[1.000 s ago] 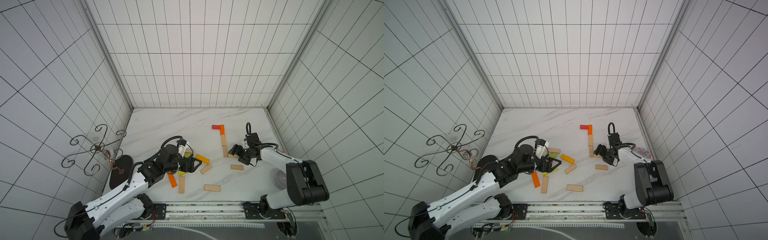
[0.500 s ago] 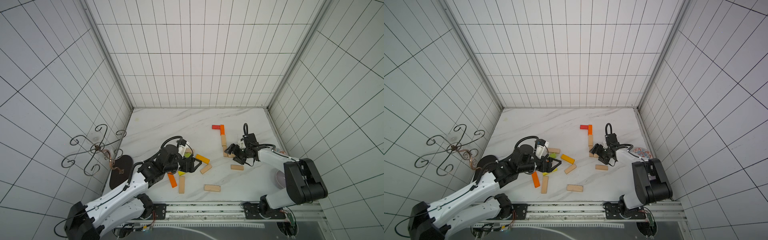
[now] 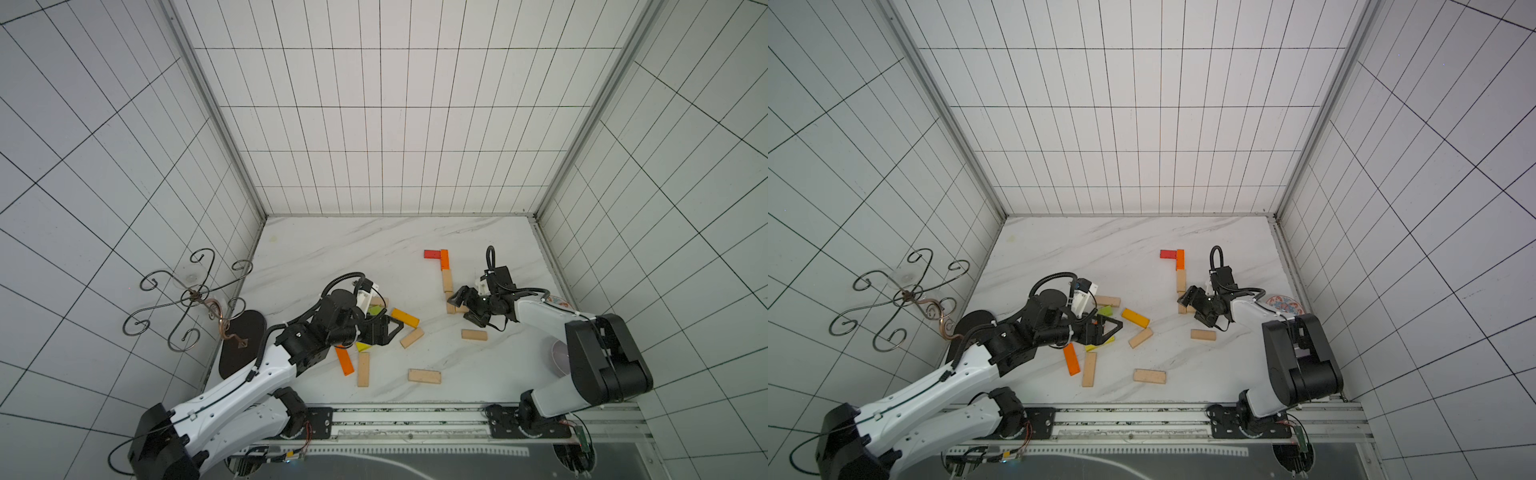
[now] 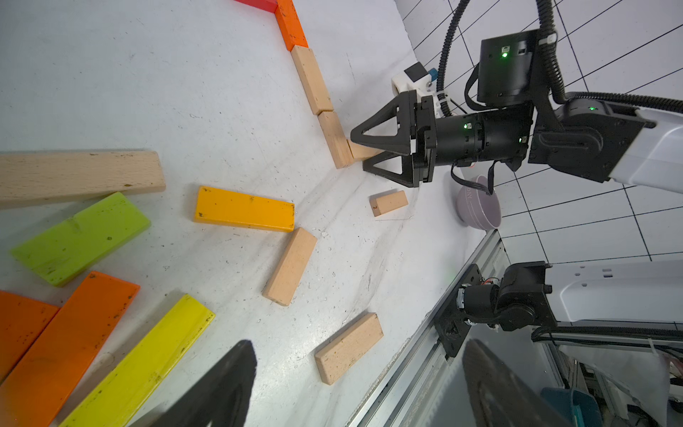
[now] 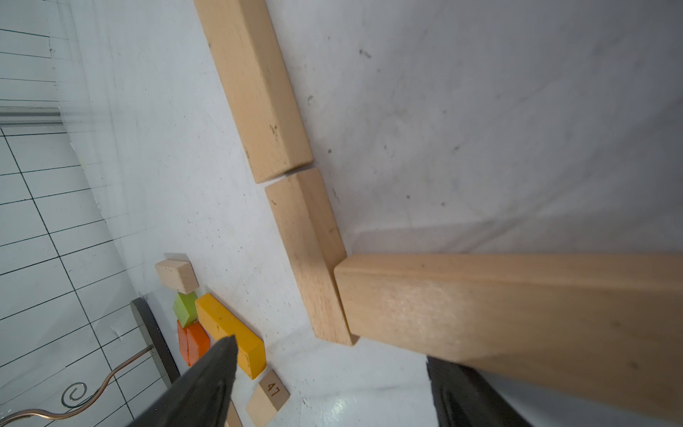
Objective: Assemble a giraffe with building blocks
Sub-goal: Assemble the building block at the center of the board.
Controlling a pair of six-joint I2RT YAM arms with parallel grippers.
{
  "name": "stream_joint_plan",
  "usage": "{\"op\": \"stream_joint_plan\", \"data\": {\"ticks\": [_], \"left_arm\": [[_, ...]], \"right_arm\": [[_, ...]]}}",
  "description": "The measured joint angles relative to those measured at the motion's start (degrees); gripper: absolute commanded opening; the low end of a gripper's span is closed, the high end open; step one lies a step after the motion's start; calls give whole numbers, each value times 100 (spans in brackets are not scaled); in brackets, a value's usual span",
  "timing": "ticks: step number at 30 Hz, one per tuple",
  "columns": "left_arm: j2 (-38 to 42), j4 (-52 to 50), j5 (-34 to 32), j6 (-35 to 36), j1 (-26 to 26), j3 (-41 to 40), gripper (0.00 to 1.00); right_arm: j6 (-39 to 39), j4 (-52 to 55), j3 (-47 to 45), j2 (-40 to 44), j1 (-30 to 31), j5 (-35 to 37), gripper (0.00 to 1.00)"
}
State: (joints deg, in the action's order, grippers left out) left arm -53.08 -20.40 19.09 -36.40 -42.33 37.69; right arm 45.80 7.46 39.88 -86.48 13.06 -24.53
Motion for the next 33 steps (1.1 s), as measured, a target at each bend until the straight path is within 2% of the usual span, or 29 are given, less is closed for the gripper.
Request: {"op": "stream_joint_plan", "data": {"ticks": [16,22,33], "left_arm": [[9,-2,0,4,0,0,88],[9,-7,0,22,0,0,88],[9,-7,0,24,0,0,88]], "right_arm": [[-721,1425,4,577,-243,417,85],[-1023,1709,15,579,-483,772,85],[-1591,1849,409,195,-529,1370,85]]}}
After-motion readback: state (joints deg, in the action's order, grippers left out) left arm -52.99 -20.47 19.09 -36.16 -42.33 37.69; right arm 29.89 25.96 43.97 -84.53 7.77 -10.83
